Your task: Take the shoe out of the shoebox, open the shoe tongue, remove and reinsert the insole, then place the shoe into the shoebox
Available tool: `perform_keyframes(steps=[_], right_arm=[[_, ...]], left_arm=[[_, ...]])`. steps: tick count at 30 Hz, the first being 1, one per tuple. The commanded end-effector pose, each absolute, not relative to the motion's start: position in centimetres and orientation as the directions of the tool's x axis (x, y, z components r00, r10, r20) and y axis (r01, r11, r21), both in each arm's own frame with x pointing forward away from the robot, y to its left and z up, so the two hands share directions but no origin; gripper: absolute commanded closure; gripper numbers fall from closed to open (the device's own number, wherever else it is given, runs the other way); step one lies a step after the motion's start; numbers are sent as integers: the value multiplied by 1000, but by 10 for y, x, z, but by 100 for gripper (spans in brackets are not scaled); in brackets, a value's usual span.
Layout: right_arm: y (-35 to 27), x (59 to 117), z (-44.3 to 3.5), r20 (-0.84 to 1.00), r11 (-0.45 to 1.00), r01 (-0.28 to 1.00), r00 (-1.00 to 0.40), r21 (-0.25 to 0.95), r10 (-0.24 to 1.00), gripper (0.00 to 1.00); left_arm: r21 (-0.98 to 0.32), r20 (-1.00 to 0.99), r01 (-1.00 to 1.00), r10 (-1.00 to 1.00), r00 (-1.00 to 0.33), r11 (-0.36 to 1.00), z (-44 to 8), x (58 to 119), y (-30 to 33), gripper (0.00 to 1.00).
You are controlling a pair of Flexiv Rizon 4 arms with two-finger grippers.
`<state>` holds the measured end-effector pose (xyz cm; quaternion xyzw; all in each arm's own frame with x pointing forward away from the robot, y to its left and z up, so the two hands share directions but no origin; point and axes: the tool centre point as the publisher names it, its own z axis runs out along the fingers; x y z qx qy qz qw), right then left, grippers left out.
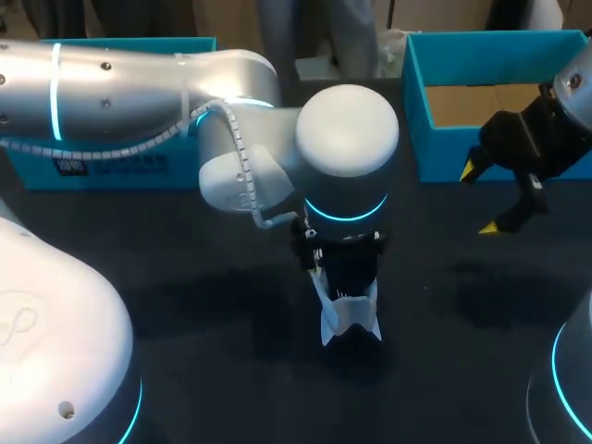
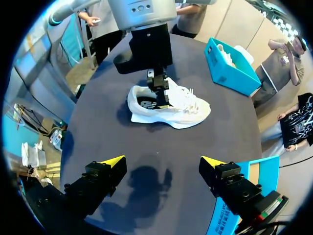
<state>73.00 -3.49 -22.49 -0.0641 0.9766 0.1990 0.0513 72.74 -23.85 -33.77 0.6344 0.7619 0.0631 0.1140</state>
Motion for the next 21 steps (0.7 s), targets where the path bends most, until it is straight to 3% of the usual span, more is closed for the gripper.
perform_keyframes(steps=[1, 13, 21], right_arm=[[-34, 730, -226, -126, 914, -145, -987, 379, -105, 0], [-34, 730, -226, -126, 914, -145, -987, 379, -105, 0], [-34, 730, -226, -126, 914, -145, -987, 379, -105, 0]], left_arm=[[239, -83, 953, 982, -170, 185, -340, 730, -241, 0], [218, -81, 960, 984, -159, 173, -320, 729, -240, 0], [234, -92, 948, 976, -199, 215, -303, 760, -237, 0]])
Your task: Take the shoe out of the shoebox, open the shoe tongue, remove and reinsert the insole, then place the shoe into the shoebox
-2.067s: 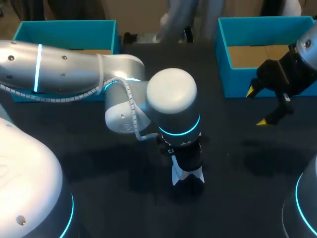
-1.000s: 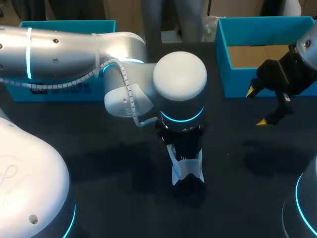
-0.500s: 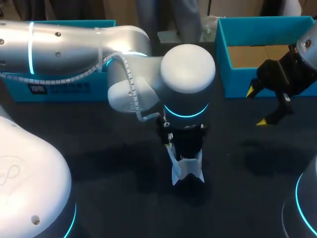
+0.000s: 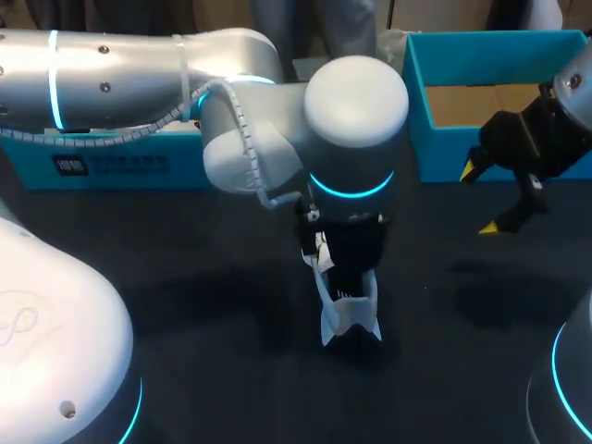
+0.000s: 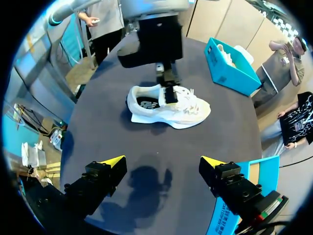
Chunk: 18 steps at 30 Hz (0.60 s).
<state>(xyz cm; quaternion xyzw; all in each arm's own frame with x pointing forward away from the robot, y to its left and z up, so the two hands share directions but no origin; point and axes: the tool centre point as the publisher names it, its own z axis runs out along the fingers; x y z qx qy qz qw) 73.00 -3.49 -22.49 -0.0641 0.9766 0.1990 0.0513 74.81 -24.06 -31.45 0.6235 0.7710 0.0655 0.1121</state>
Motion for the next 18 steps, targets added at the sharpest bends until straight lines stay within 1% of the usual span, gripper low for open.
perform_keyframes(steps=[1, 7, 8, 10, 11, 12, 13, 14, 18], right_arm=[[-34, 730, -226, -126, 914, -145, -987, 379, -105, 0], [-34, 730, -226, -126, 914, -145, -987, 379, -105, 0], [-34, 730, -226, -126, 914, -145, -987, 379, -105, 0], [-34, 730, -226, -126, 914, -145, -987, 379, -105, 0], [-34, 730, -226, -126, 914, -145, -987, 379, -105, 0], [-34, 730, -226, -126, 914, -145, -987, 379, -105, 0], [-34, 730, -226, -126, 914, -145, -987, 379, -105, 0], [-34, 730, -226, -126, 914, -145, -987, 379, -105, 0], [-34, 730, -226, -126, 914, -145, -987, 379, -105, 0]], left_arm=[[239, -93, 947, 975, -200, 217, -300, 764, -236, 0], [248, -93, 942, 974, -208, 225, -284, 789, -232, 0], [246, -95, 943, 974, -207, 224, -282, 792, -232, 8], [247, -98, 945, 976, -195, 214, -277, 793, -231, 50], [243, -101, 949, 979, -179, 199, -276, 792, -231, 52], [243, -101, 953, 981, -164, 184, -275, 792, -232, 62], [243, -100, 953, 982, -163, 183, -276, 791, -232, 65], [247, -97, 953, 983, -158, 177, -277, 790, -232, 64], [234, -90, 960, 986, -139, 157, -285, 780, -234, 62]])
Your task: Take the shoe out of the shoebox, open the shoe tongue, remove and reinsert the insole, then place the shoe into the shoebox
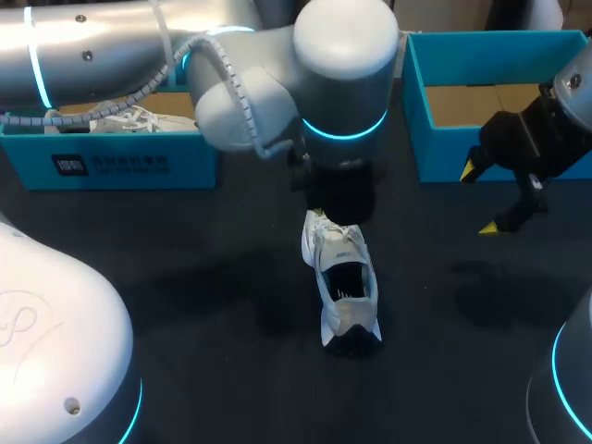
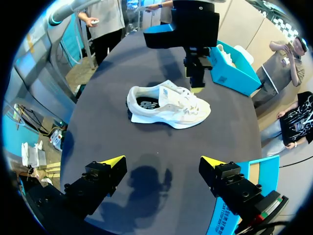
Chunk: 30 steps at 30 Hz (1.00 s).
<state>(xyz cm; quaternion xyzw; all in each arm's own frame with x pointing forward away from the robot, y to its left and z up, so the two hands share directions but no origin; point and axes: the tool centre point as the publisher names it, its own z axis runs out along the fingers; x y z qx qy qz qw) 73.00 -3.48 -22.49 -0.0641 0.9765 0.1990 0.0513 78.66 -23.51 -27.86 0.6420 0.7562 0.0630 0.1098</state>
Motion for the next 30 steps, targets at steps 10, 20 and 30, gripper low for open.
perform_keyframes(steps=[10, 20, 30], right_arm=[[-34, 730, -226, -126, 914, -145, -987, 379, -105, 0], [-34, 730, -226, -126, 914, -145, -987, 379, -105, 0], [-34, 730, -226, -126, 914, -145, -987, 379, -105, 0]], left_arm=[[186, -85, 974, 990, -114, 128, -306, 749, -237, 68], [157, -60, 980, 992, -113, 122, -326, 737, -238, 75], [187, -79, 971, 988, -134, 147, -319, 745, -237, 69]])
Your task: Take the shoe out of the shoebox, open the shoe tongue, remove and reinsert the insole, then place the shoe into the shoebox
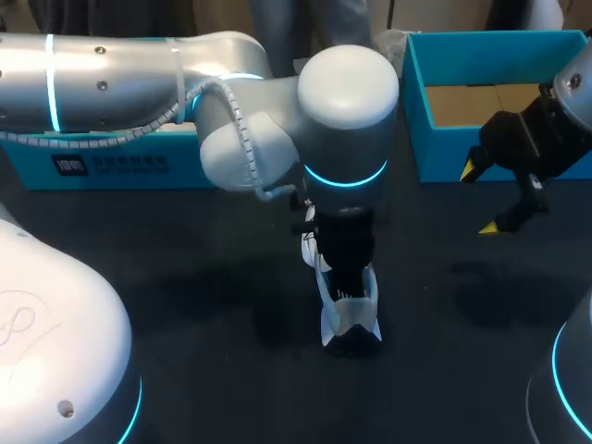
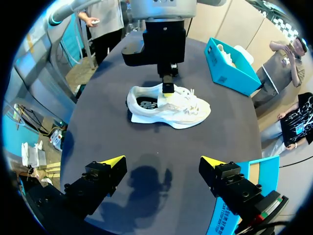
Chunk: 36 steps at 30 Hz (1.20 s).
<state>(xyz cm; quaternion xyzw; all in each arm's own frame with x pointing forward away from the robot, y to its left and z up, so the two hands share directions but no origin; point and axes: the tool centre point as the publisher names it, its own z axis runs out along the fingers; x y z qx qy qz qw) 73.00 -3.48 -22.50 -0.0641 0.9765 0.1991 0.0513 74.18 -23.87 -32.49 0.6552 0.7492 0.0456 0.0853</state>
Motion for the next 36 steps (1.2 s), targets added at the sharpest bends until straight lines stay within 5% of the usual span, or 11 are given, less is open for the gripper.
perform_keyframes(steps=[1, 10, 25, 31, 34, 35, 36], right_arm=[[-34, 730, -226, -126, 914, -145, -987, 379, -105, 0], [-34, 730, -226, -126, 914, -145, -987, 379, -105, 0], [-34, 730, -226, -126, 914, -145, -987, 379, -105, 0], [-34, 730, -226, -126, 914, -145, -987, 379, -105, 0], [-34, 730, -226, -126, 914, -145, -987, 379, -105, 0], [-34, 730, -226, -126, 914, -145, -987, 379, -105, 0], [-34, 730, -226, -126, 914, -145, -987, 379, -105, 0]], left_arm=[[191, -77, 970, 988, -136, 148, -320, 747, -238, 70], [183, -78, 969, 985, -153, 165, -339, 745, -245, 82], [185, -105, 956, 972, -210, 226, -331, 742, -241, 69], [169, -75, 913, 929, -363, 370, -310, 739, -227, 62], [166, -82, 846, 862, -500, 507, -295, 737, -216, 51], [147, -90, 834, 847, -524, 531, -290, 734, -212, 0], [101, -118, 845, 850, -513, 524, -285, 729, -207, 0]])
